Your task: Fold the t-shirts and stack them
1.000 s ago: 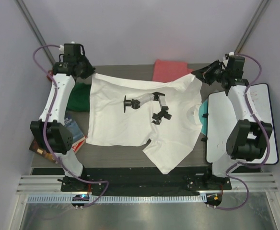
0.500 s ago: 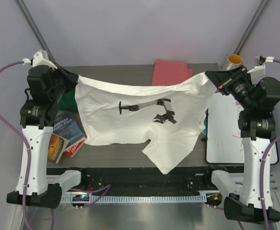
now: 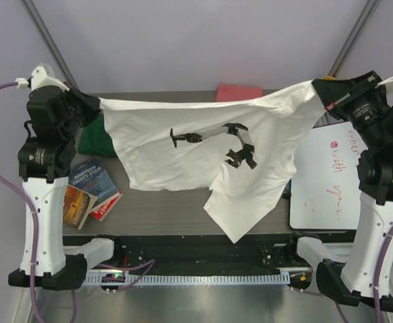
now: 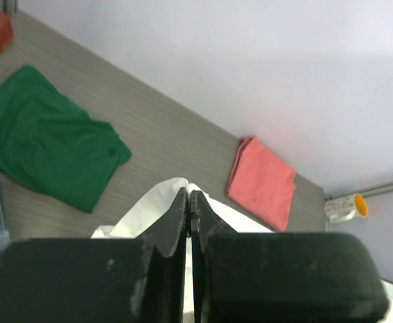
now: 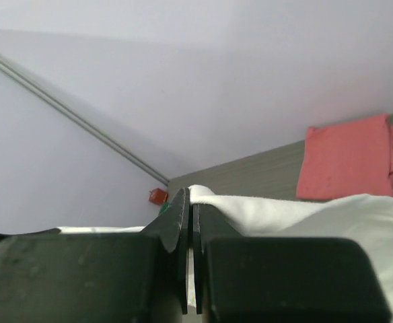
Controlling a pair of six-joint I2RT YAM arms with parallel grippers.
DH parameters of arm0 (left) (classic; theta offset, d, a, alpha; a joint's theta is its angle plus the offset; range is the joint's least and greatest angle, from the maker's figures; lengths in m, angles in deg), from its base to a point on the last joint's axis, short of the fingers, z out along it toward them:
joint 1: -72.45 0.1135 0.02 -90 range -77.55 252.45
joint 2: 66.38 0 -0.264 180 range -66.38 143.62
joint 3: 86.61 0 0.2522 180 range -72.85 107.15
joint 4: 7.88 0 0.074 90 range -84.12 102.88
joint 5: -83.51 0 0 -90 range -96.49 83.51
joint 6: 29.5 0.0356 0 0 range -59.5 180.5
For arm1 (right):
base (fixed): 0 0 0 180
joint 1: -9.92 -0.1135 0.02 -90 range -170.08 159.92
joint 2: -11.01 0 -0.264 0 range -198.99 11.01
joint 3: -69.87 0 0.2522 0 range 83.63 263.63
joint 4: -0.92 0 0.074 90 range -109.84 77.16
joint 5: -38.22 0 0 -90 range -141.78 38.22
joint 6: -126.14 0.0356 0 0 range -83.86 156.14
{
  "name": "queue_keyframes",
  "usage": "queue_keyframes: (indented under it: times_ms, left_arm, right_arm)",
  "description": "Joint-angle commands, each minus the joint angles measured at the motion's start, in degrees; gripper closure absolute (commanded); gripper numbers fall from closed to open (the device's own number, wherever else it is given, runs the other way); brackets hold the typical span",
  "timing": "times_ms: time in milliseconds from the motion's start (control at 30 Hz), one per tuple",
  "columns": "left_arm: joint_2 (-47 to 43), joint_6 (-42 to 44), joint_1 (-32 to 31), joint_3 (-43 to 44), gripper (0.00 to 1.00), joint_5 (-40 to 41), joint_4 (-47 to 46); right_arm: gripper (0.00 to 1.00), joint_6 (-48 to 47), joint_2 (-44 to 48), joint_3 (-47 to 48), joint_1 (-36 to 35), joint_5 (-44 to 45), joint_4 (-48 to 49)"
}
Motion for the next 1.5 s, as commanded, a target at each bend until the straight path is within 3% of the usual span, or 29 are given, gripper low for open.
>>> queue_keyframes:
  times_ms: [0,467,600,800,1033,1200,1367,1467]
  left_arm:
    - [-5.39,1.39,-0.04,4.94,1.00,4.85,-0.65]
    - [-9.96,0.95,-3.64,11.62,0.99,8.88,0.93]
    - [-11.81,-0.19,-3.90,12.15,0.99,13.97,3.12]
    - [-15.06,-3.00,-3.82,9.60,1.00,12.06,6.56]
    - [-14.98,-0.64,-3.99,20.48,0.97,14.95,7.97]
    - [-9.71,1.82,-6.45,29.89,0.97,20.13,7.80]
    - [-8.04,0.96,-9.79,23.68,0.99,25.23,4.37]
    - [-6.02,-0.54,-9.79,18.67,0.99,21.82,2.87]
  right_arm:
    - [0.99,-4.20,3.75,7.24,0.26,6.08,-2.32]
    - [0.99,-10.27,6.30,17.09,-0.53,17.67,-11.11]
    - [0.99,-10.36,7.97,16.74,-0.80,22.51,-13.82]
    - [0.99,-7.28,11.75,13.05,-0.80,25.77,-14.80]
    - [0.99,-10.36,9.92,21.83,-1.94,32.44,-20.77]
    - [0.99,-9.30,5.96,26.22,-7.37,38.32,-22.10]
    - [0.99,-9.75,0.34,28.79,-12.48,40.80,-20.87]
    - [0.99,-8.00,-0.72,22.30,-12.75,33.96,-17.45]
